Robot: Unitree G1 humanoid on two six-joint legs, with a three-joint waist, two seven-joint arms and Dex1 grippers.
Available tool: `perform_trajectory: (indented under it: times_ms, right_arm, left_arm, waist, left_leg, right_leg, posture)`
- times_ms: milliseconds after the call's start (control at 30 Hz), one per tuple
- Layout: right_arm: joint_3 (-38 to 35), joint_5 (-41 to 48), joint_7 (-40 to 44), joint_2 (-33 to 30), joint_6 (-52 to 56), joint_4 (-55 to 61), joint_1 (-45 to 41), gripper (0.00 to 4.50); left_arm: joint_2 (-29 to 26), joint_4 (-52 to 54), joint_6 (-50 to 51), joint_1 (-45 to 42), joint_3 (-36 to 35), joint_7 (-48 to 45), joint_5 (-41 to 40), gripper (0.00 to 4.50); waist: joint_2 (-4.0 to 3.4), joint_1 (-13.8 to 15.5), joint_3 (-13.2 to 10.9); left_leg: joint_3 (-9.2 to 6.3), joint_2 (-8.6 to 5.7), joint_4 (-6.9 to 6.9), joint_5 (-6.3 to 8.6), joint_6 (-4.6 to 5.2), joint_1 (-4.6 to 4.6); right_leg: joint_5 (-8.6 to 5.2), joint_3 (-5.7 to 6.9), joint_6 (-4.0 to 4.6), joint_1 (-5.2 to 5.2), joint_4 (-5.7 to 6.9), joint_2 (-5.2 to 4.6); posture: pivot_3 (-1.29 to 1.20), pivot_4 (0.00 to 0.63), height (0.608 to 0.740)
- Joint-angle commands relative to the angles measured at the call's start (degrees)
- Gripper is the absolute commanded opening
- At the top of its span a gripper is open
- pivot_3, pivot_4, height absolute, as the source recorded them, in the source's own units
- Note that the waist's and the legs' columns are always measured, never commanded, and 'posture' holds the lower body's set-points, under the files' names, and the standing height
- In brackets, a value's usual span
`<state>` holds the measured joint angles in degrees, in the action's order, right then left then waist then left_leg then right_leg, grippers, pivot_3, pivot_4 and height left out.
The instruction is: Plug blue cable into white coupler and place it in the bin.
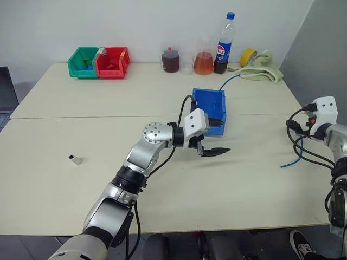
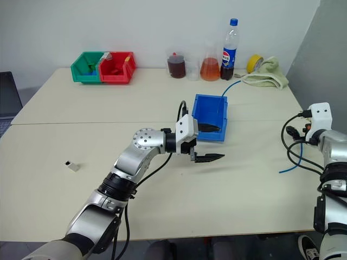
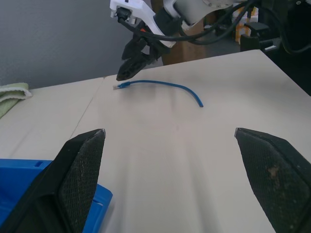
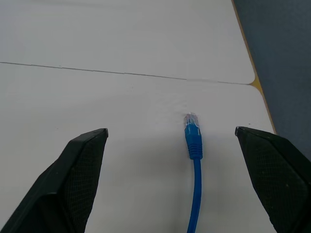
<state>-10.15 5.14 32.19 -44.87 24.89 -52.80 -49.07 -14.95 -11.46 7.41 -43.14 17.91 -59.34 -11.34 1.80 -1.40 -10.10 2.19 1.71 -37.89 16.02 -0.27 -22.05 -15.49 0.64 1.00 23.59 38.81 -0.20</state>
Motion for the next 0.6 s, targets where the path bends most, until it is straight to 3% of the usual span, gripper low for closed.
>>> perform_trajectory:
  times_ms: [33, 600]
  right_arm:
    - [0.72, -1.12, 3.8, -2.8, -1.19, -6.81, -3.28, 4.47]
    - [1.58, -3.29, 4.43, -3.64, -2.08, -16.89, -5.52, 4.47]
  left_arm:
    - [0.21, 3.05, 0.45, 0.18, -0.89, 0.01, -0.73, 4.5]
    - [0.59, 4.03, 1.62, 0.65, -1.15, -0.2, -0.82, 4.5]
  waist:
    - [-0.01, -0.04, 0.0]
    - [-0.04, -0.27, -0.01]
  left_leg:
    - [0.01, 0.0, -0.01, 0.0, 0.0, 0.01]
    - [0.08, 0.0, -0.06, -0.16, -0.27, 0.09]
  right_leg:
    - [0.0, -0.01, 0.0, 0.0, 0.02, 0.0]
    - [0.0, -0.07, -0.01, -0.01, 0.14, -0.03]
  posture:
    - [0.0, 0.15, 0.74]
    - [0.0, 0.15, 0.74]
